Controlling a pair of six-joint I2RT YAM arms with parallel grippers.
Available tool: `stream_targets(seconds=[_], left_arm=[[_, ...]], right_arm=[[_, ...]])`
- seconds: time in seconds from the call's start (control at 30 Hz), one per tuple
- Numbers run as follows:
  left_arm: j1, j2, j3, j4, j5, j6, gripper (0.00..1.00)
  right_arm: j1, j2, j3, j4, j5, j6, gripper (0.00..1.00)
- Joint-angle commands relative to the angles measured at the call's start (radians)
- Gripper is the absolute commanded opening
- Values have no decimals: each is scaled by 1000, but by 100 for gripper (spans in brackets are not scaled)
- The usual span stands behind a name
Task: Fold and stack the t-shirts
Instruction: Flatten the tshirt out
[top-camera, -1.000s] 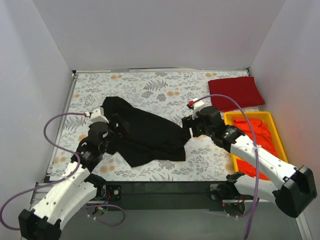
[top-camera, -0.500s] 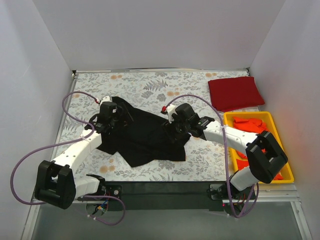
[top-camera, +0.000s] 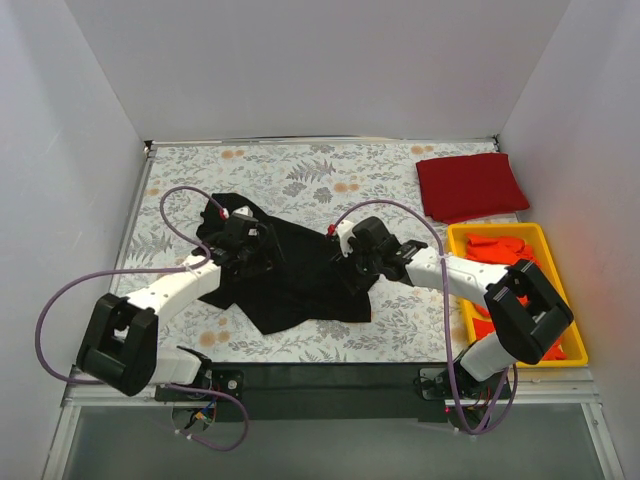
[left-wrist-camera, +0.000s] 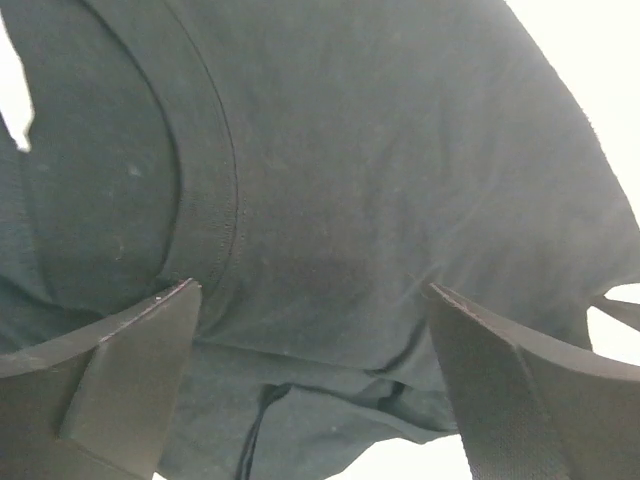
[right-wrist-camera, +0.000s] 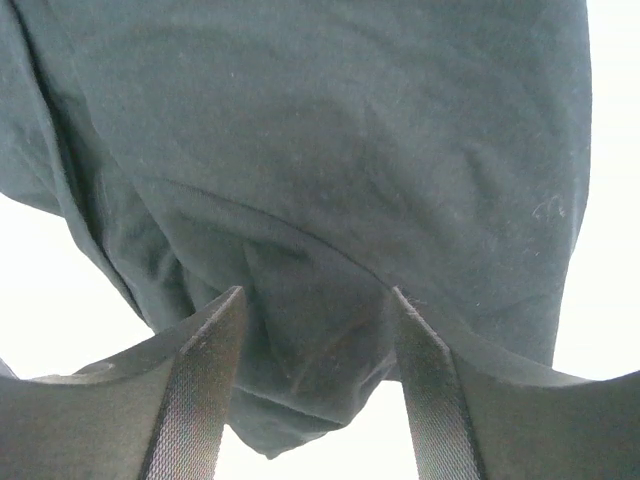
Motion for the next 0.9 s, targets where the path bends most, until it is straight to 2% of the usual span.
stream_targets(seconds=[0.0,0.07,0.1,0.13,0.2,0.23,0.3,0.33,0.43,0.53,0.57,0.63,0.67,0.73,0.77,0.8,0.87], left_arm=[[-19,63,32,13,-31,-11,85],[-20,133,64,33,-82,-2,79],[-20,158,78,62,-88,6,69],[-20,187,95,73,-96,12,64],[-19,276,169,99,-96,40,52],[-19,304,199,105,-91,54,43],[-17,397,296,132,-88,104,34],[-17,428,333,139,-84,121,24],[-17,575,521,145,-59,198,15],[-19,695,721,143,5,273,19],[-19,710,753,143,22,281,33],[-17,712,792,140,36,288,47],[-17,689,781,136,36,284,56],[-19,576,685,142,15,246,68],[-17,533,639,142,-10,230,77],[-17,488,597,136,-34,210,80],[-25,337,472,110,-91,128,82]], right_arm=[[-2,3,-16,2,-27,-5,54],[-2,18,-14,2,-51,6,49],[-2,24,-16,3,-85,6,42],[-1,29,-13,8,-103,34,37],[1,44,-10,8,-152,46,16],[1,49,-10,11,-163,58,11],[1,47,-1,17,-178,71,4],[1,46,2,28,-174,84,4],[1,37,18,72,-125,130,2],[-1,50,36,115,-67,201,2],[-1,61,44,121,-59,225,2],[-1,67,62,126,-48,244,8],[-1,60,67,126,-48,246,10],[-1,20,59,124,-39,243,25],[-2,5,53,123,-31,238,31],[-1,-11,47,120,-12,221,40],[-11,-60,23,103,19,207,48]])
